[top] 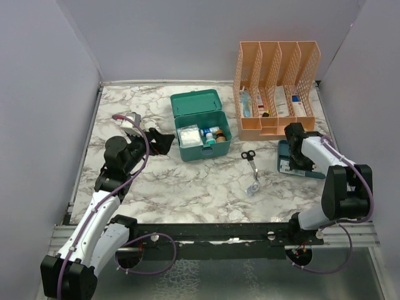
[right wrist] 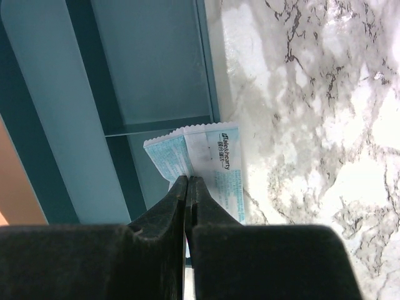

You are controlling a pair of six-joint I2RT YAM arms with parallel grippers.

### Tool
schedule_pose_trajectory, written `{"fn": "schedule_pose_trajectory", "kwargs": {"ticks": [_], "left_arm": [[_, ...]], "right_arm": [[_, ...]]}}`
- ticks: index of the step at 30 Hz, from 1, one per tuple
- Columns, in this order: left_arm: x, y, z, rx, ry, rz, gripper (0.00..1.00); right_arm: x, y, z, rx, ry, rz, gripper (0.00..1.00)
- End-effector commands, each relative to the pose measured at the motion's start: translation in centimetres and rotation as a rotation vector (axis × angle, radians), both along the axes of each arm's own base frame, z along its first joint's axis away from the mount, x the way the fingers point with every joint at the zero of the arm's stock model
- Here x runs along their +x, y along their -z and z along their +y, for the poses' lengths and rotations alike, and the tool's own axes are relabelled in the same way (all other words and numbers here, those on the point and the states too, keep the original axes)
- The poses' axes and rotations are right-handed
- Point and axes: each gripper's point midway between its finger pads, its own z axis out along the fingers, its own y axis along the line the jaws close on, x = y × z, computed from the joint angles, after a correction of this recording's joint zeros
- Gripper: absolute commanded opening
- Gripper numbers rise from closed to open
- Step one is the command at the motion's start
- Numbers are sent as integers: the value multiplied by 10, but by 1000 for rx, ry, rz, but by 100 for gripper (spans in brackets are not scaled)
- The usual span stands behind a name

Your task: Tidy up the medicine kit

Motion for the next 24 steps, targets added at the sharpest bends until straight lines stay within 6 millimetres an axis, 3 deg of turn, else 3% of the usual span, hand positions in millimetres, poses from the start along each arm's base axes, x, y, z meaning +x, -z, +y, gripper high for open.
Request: {"fn": "schedule_pose_trajectory", "kwargs": {"ticks": [1, 13, 24], "left_arm": [[-2, -8, -2, -10, 7, -32, 89], [-3, -8, 0, -6, -1, -37, 89], [-3, -9, 1, -9, -4, -43, 89]], "right_arm": [[8, -5, -13, -64, 18, -52, 1], [28, 1, -13, -70, -31, -76, 1], [14, 24, -7, -31, -55, -13, 1]]}}
